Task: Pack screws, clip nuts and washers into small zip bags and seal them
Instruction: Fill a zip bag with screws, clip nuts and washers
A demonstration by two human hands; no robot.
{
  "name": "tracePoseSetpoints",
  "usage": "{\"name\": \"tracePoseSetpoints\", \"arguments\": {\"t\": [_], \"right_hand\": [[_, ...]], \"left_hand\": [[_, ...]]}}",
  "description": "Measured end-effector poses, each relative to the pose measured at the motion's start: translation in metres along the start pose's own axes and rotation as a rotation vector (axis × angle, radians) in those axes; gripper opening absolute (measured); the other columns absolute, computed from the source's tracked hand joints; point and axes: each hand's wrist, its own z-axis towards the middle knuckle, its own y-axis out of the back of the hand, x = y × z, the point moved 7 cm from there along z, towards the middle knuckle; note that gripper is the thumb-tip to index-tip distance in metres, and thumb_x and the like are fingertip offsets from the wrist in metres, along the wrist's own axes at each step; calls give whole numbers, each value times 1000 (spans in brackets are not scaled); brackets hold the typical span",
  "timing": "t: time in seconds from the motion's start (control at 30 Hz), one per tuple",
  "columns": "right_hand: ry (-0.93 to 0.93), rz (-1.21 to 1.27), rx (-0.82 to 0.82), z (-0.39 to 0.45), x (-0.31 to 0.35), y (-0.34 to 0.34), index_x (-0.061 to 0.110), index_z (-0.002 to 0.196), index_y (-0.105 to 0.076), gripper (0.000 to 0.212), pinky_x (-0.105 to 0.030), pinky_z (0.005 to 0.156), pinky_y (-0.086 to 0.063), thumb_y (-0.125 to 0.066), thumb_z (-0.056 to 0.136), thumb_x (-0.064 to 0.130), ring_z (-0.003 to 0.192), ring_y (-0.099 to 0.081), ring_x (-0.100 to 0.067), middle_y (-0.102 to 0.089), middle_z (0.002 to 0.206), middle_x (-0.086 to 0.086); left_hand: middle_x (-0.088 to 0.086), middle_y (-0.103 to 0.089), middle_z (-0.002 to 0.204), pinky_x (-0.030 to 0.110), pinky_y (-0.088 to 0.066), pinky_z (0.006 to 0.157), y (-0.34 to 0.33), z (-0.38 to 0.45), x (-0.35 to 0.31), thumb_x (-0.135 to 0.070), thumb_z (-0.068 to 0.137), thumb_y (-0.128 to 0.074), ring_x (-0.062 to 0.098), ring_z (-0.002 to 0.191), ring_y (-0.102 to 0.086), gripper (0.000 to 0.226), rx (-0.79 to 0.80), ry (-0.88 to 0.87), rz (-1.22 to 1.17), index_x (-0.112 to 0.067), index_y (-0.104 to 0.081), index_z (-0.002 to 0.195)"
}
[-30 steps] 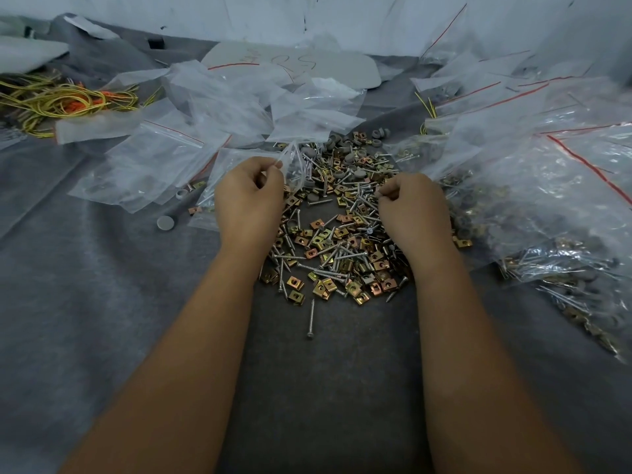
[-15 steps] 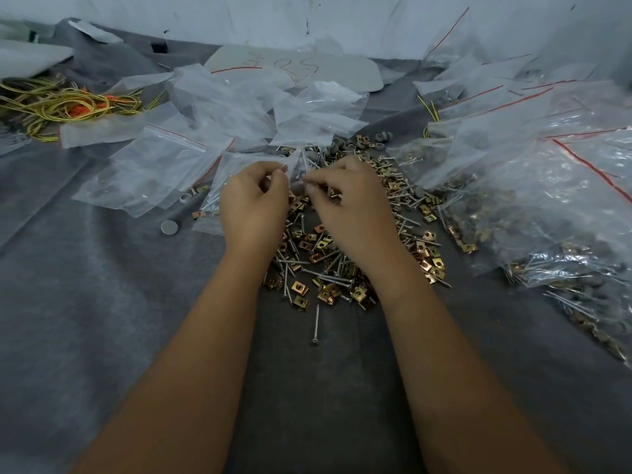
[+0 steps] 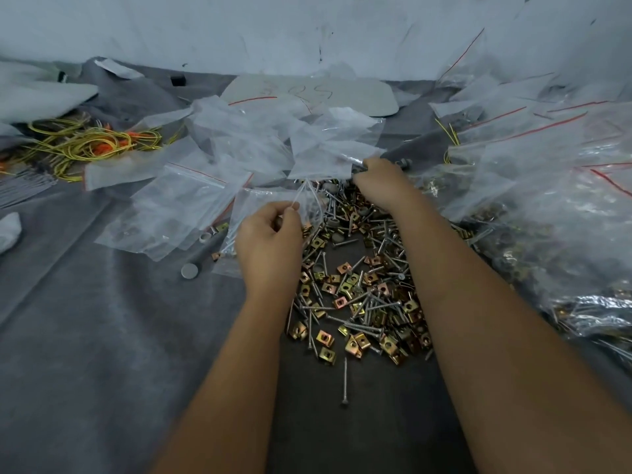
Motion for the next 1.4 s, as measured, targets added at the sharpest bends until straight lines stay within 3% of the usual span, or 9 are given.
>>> {"name": "tracePoseSetpoints", "arguments": {"t": [0.1, 0.23, 0.37, 0.53, 0.67, 0.9, 1.1, 1.23, 1.4], "right_hand": [[44, 59, 83, 4, 5, -9, 18, 131, -55, 43, -31, 82, -41, -53, 91, 33, 112, -51, -26, -51, 134, -10], [153, 164, 66, -6, 9, -4, 23, 122, -60, 27, -25, 62, -54, -60, 94, 24, 83, -61, -14, -56, 125, -4], [222, 13, 28, -28, 0, 8, 21, 103, -70, 13, -28, 84, -43, -66, 91, 17, 104, -57, -18, -63, 119, -2], [220, 107, 18, -67, -11, 19, 24, 105, -72, 24, -21, 72, -43, -71, 86, 10, 93, -59, -10, -65, 100, 6], [193, 139, -21, -91, -13, 19, 21, 109, -72, 33, -3, 60, -39, -71, 82, 2, 79, -58, -1, -65, 90, 7], [152, 83, -182, -116, -11, 9, 19, 100, -75, 18, -28, 92, -45, -68, 87, 9, 106, -60, -19, -68, 117, 0], [184, 53, -297, -128, -14, 13, 16, 102, -75, 16, -31, 91, -46, -65, 90, 13, 105, -60, -21, -69, 111, -2], [218, -51, -370, -133, -10, 22, 23, 98, -77, 15, -43, 99, -41, -67, 88, 19, 110, -55, -25, -72, 103, -2], [188, -107, -381, -131, -12, 18, 18, 92, -77, 23, -42, 97, -42, -56, 94, 24, 106, -53, -28, -71, 91, -4]], "left_hand": [[-13, -51, 47, 17, -29, 36, 0, 2, 1, -16, 93, -53, 0, 37, -36, 24, -1, 4, 11, -32, -69, 87], [-14, -50, 46, 18, -30, 37, 0, 5, 0, -18, 92, -53, 2, 38, -36, 23, 5, 2, 28, -33, -69, 85], [-15, -50, 44, 19, -29, 38, 0, 4, 1, -20, 92, -53, 1, 36, -36, 22, 8, 10, 42, -33, -69, 87], [-14, -60, 54, 24, -38, 46, -2, 2, -1, -23, 89, -53, 4, 44, -46, 22, 19, 5, 62, -36, -68, 82], [-11, -61, 58, 30, -43, 51, -4, -2, -3, -22, 86, -53, 9, 51, -51, 23, 62, -19, 78, -38, -68, 77], [-11, -56, 54, 22, -35, 45, -7, -5, -4, -24, 89, -53, 4, 46, -45, 22, 123, -32, 122, -39, -67, 80], [-9, -56, 55, 22, -35, 46, -8, -5, -4, -22, 90, -54, 5, 46, -45, 22, 129, -54, 124, -38, -67, 83], [-9, -56, 56, 25, -36, 49, -9, -4, -3, -22, 90, -54, 6, 48, -46, 22, 134, -61, 120, -38, -68, 84], [-10, -56, 55, 24, -36, 48, -9, -4, -3, -21, 90, -55, 4, 46, -45, 23, 135, -63, 126, -39, -67, 82]]}}
